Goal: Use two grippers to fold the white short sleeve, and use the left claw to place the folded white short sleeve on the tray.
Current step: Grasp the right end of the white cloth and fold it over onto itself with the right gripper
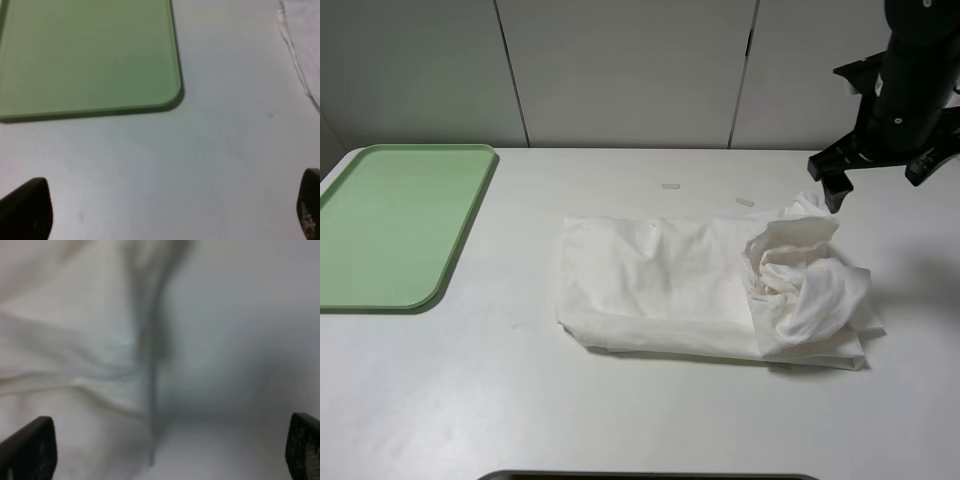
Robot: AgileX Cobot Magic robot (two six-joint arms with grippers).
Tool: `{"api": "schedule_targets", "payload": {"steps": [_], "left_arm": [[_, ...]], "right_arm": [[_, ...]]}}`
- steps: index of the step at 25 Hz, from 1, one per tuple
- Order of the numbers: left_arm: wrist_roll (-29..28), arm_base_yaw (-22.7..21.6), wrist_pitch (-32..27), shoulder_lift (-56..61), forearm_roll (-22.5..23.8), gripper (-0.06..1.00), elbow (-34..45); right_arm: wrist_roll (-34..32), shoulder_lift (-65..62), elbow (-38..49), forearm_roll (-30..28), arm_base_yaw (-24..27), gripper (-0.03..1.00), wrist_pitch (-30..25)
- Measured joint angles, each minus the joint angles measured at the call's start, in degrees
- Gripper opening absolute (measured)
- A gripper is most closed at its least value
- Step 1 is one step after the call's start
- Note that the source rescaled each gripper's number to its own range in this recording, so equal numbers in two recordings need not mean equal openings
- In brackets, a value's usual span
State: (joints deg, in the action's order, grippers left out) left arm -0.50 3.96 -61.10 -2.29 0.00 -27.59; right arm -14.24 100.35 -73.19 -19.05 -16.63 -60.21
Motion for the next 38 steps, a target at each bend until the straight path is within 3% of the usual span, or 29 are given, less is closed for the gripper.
{"api": "schedule_targets", "payload": {"steps": [3,7,14,18,23,26,34,38], "left_arm": [[0.00,0.00,0.00,0.00,0.00,0.97,0.00],[0.00,0.00,0.00,0.00,0.00,0.97,0.00],[0.00,0.00,0.00,0.00,0.00,0.97,0.00],[0.00,0.00,0.00,0.00,0.00,0.97,0.00],[0.00,0.00,0.00,0.00,0.00,0.97,0.00],[0.00,0.00,0.00,0.00,0.00,0.97,0.00],[0.00,0.00,0.00,0.00,0.00,0.97,0.00],[0.00,0.00,0.00,0.00,0.00,0.97,0.00]], "right_arm": [[0.43,0.29,0.85,-0.08,3.48,1.00,1.65],[1.54,3.65,3.21,-0.08,11.97,1.00,7.19],[2.78,9.47,3.20,-0.35,15.49,1.00,12.34],[3.10,12.01,3.20,0.78,15.56,1.00,14.84],[7.90,12.75,2.86,8.99,14.94,1.00,17.40],[10.75,12.75,2.85,12.15,12.53,1.00,17.67],[11.16,12.75,2.85,13.75,7.43,1.00,18.10],[10.52,12.75,2.80,18.04,3.16,1.00,21.87]]}}
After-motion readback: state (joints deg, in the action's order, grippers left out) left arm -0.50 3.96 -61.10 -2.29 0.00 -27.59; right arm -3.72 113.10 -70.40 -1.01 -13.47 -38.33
